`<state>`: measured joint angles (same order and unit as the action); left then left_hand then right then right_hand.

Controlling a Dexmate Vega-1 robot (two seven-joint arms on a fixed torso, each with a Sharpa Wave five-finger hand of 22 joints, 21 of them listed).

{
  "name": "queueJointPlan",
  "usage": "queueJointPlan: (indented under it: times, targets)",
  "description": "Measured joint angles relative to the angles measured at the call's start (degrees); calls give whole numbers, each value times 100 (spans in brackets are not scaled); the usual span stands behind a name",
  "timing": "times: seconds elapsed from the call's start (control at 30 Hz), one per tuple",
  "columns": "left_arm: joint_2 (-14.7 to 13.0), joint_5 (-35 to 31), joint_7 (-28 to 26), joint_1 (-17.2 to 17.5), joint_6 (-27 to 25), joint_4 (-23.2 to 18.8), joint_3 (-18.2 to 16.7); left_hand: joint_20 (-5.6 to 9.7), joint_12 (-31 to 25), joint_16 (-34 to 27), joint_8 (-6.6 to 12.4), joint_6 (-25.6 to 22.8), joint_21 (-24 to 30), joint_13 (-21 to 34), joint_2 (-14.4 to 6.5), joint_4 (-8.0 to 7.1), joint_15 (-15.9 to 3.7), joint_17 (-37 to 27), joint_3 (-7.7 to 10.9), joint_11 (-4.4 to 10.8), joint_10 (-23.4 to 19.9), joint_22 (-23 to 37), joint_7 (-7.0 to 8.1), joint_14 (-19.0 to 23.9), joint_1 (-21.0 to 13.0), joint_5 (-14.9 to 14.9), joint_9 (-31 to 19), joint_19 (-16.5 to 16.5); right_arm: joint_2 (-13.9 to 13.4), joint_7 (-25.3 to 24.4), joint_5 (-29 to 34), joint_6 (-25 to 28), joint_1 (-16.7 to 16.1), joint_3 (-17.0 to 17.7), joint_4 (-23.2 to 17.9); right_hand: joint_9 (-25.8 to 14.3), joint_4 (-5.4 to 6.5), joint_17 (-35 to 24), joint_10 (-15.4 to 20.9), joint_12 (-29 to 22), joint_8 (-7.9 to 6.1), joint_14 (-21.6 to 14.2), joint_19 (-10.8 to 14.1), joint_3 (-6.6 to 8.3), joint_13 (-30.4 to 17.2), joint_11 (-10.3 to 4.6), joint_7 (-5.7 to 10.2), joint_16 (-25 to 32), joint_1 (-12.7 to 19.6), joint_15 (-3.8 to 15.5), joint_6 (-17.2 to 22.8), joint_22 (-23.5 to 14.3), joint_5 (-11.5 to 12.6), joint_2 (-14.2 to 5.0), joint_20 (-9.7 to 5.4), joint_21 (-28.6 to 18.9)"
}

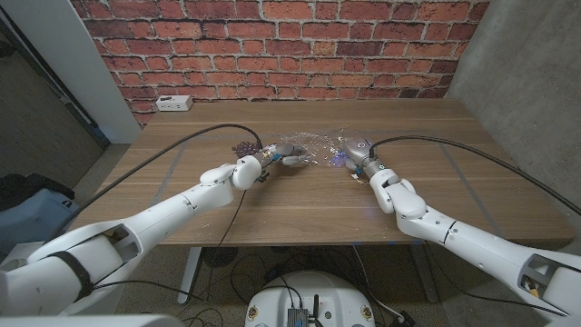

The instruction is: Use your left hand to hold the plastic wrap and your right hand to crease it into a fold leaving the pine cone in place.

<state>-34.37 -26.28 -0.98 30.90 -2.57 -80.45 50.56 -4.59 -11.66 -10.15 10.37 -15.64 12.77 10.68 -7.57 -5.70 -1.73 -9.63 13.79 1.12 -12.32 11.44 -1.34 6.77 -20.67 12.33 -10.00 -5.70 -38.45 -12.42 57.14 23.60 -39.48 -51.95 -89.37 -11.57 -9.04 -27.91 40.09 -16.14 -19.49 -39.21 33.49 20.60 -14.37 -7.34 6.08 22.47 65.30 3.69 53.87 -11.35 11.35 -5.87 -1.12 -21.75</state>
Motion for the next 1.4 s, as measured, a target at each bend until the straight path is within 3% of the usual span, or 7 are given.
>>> queueJointPlan:
  times: [0.17, 0.67, 1.3, 1.4]
  targets:
    - [-31, -12, -6, 45, -47, -74, -26, 0, 0, 0, 0, 0, 1, 0, 0, 0, 0, 0, 0, 0, 0, 0, 0, 0, 0, 0, 0, 0, 59, -308, -30, -106, 60, -39, 138, -4, 0, -26, 138, -41, -87, 0, 31, 0, 1, -2, -66, 0, 56, 0, 326, 0, 0, -56, -32, -21]
    - [-89, -48, -41, 134, -86, -216, -78, -1, 0, 0, 0, 0, 3, 0, -7, 0, 0, -1, 0, 0, 0, 2, 0, 0, 53, 0, 0, -1, 115, -1047, 33, -391, 201, -128, 268, -30, 0, -39, 281, -44, -110, -92, 62, 0, 28, -22, -137, 21, 108, 31, 397, 1, -33, -108, -62, -60]
    - [-161, -59, -85, 266, -142, -366, -158, -1, 0, 0, 0, 0, 3, 0, -7, 0, 0, -1, 0, 0, -1, 2, 0, 0, 52, 0, 0, -1, 265, -1539, 253, -864, 494, -277, 465, -30, -23, -66, 343, -44, -110, -133, 11, -22, 27, -85, -137, 21, 176, 30, 396, 2, -33, -176, -117, -94]
    - [-161, -56, -111, 270, -144, -365, -162, -1, 0, 0, 0, 0, 3, 0, -7, 0, 0, -1, 0, 0, 0, 2, 0, 0, 52, 0, 0, -1, 418, -1639, 272, -941, 715, -390, 699, -30, -23, -65, 342, -44, -109, -133, 39, -22, 26, -85, -116, 21, 205, 30, 417, 2, -33, -206, -145, -94]
